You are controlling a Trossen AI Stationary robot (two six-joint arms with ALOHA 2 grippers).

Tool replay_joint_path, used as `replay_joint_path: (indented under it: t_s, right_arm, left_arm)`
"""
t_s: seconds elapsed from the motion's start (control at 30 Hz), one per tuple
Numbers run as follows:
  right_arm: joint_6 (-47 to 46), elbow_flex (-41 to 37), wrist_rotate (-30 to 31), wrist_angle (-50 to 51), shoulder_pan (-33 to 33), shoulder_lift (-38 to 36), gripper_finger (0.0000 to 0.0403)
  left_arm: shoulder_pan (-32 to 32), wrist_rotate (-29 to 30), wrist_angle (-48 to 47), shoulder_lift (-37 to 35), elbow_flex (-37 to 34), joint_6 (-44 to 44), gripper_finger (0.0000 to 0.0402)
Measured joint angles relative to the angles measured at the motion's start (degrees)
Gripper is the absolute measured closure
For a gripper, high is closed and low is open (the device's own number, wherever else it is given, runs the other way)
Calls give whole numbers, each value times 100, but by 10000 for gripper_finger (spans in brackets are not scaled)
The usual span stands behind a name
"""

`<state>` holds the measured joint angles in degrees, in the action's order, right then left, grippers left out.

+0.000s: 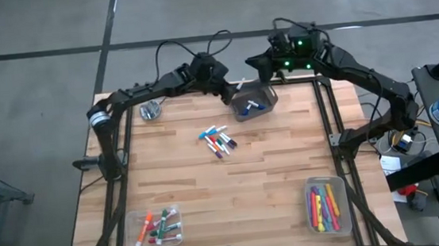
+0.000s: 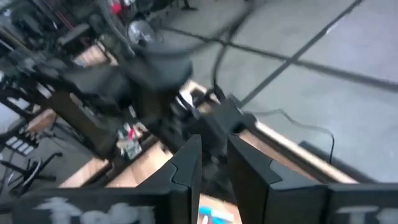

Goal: Pick & Place Markers
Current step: Put the small yellow highlighter pen into the black bin, then put the top small light blue highlighter pen into the black bin

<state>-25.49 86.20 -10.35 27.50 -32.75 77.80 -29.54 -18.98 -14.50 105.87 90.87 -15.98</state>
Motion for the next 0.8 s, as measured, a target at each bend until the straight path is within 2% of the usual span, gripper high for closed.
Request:
replay_joint_path:
  t_s: [0.17, 0.43, 0.53, 0.73, 0.8]
  right_arm:
    - [83, 259, 6, 1, -2, -48, 335]
    - [200, 308, 2, 14, 0, -57, 335]
    - [214, 298, 0, 18, 0, -57, 334]
    - [259, 284, -2, 18, 0, -56, 335]
    - [262, 281, -2, 18, 0, -55, 337]
  left_arm:
    - [-14, -4, 621, 455, 3, -378, 372]
    - [-50, -303, 421, 1349, 324, -708, 371]
    - [-74, -297, 76, 1587, 567, -915, 367]
    - [-165, -250, -665, 1862, 1064, -824, 320]
    - [-171, -242, -615, 1839, 1141, -744, 300]
